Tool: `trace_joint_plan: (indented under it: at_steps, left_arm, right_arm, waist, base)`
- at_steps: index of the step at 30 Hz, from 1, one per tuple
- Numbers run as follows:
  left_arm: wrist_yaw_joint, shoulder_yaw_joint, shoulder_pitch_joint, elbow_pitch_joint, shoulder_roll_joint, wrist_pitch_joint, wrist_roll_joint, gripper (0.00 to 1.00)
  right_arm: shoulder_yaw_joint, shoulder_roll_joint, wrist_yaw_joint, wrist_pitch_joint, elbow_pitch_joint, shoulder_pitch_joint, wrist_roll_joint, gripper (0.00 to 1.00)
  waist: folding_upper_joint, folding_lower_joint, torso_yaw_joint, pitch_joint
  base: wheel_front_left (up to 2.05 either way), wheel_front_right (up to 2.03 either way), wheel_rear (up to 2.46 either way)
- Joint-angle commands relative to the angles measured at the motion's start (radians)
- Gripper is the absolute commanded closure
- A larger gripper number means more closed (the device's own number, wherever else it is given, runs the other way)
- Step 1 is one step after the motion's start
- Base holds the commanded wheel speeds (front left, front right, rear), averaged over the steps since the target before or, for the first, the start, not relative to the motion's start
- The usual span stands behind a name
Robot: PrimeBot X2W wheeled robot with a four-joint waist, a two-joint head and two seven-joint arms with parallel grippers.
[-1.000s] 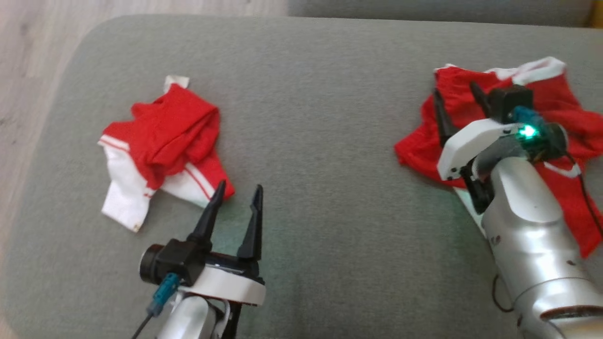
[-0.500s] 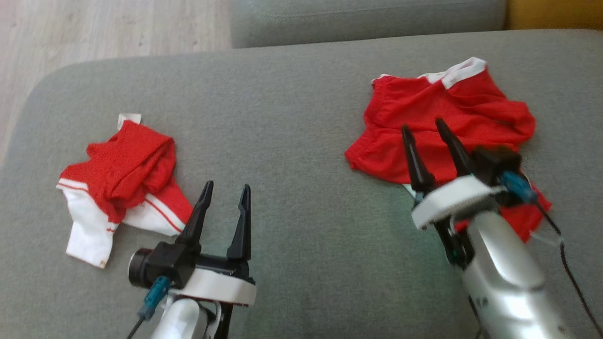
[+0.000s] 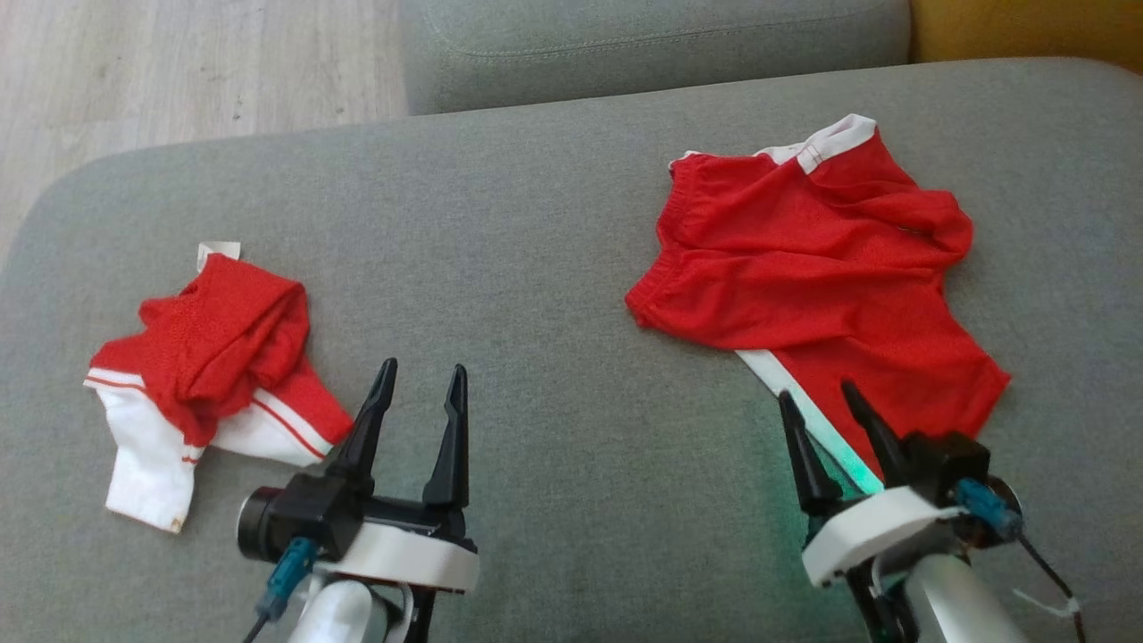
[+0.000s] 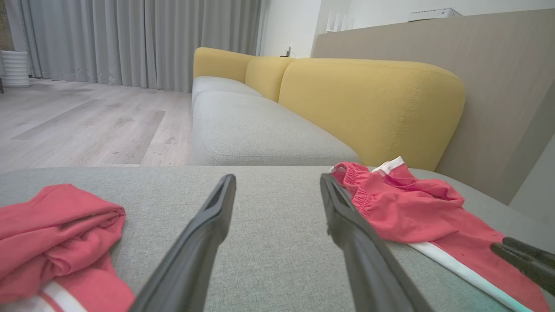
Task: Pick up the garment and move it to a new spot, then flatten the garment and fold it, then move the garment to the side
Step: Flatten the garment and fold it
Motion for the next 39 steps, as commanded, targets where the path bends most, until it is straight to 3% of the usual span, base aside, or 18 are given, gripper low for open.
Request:
trace_joint_plan:
  at_steps: [1, 8, 16, 17, 18, 19, 36, 37, 38, 39]
  left_arm:
    - [-0.001, 0.034, -0.016, -0.037, -0.001, -0.009, 0.004, 0.00]
    - [-0.002, 0.027, -0.020, -0.039, -0.001, -0.009, 0.003, 0.00]
    - [-0.004, 0.022, -0.033, -0.039, -0.001, -0.009, 0.000, 0.00]
    - [-0.004, 0.022, -0.035, -0.040, -0.001, -0.009, 0.000, 0.00]
    - [-0.004, 0.021, -0.037, -0.040, -0.001, -0.009, 0.000, 0.00]
    - [-0.004, 0.020, -0.039, -0.040, -0.001, -0.009, -0.001, 0.00]
    - [-0.002, 0.021, -0.051, -0.039, -0.001, -0.009, -0.006, 0.00]
    - [-0.002, 0.020, -0.051, -0.039, -0.001, -0.009, -0.007, 0.00]
    - [-0.001, 0.019, -0.052, -0.038, -0.001, -0.009, -0.008, 0.00]
    - [-0.001, 0.018, -0.052, -0.037, -0.001, -0.009, -0.009, 0.00]
  right_arm:
    - [0.000, 0.002, -0.001, 0.025, -0.023, -0.002, -0.038, 0.00]
    - [-0.088, 0.002, -0.001, 0.184, 0.011, 0.052, -0.149, 0.00]
    - [-0.149, 0.002, -0.001, 0.292, 0.028, 0.056, -0.199, 0.00]
    - [-0.156, 0.002, -0.001, 0.308, 0.030, 0.056, -0.206, 0.15]
    - [-0.167, 0.002, -0.001, 0.319, 0.030, 0.055, -0.212, 0.85]
    - [-0.180, 0.002, -0.001, 0.327, 0.027, 0.054, -0.221, 1.00]
    - [-0.665, 0.002, -0.001, 0.418, -0.162, 0.010, -0.502, 1.00]
    - [-0.681, 0.002, -0.001, 0.415, -0.171, 0.003, -0.519, 0.67]
    - [-0.693, 0.002, -0.001, 0.409, -0.178, -0.005, -0.530, 0.00]
    - [-0.697, 0.002, -0.001, 0.403, -0.180, -0.012, -0.533, 0.00]
  waist:
    - [0.0000, 0.0001, -0.004, 0.001]
    - [0.0000, 0.0001, -0.005, 0.012]
    - [0.0000, 0.0001, 0.008, 0.035]
    - [0.0000, 0.0001, 0.010, 0.038]
    - [0.0000, 0.0001, 0.012, 0.042]
    - [0.0000, 0.0001, 0.013, 0.044]
    - [0.0000, 0.0001, 0.012, 0.048]
    - [0.0000, 0.0001, 0.013, 0.048]
    - [0.0000, 0.0001, 0.014, 0.047]
    - [0.0000, 0.0001, 0.015, 0.046]
  base:
    - [0.00, 0.00, 0.00]
    - [0.00, 0.00, 0.00]
    - [0.00, 0.00, 0.00]
    - [0.00, 0.00, 0.00]
    - [0.00, 0.00, 0.00]
    - [0.00, 0.00, 0.00]
    - [0.00, 0.00, 0.00]
    - [0.00, 0.00, 0.00]
    - [0.00, 0.00, 0.00]
    - [0.00, 0.00, 0.00]
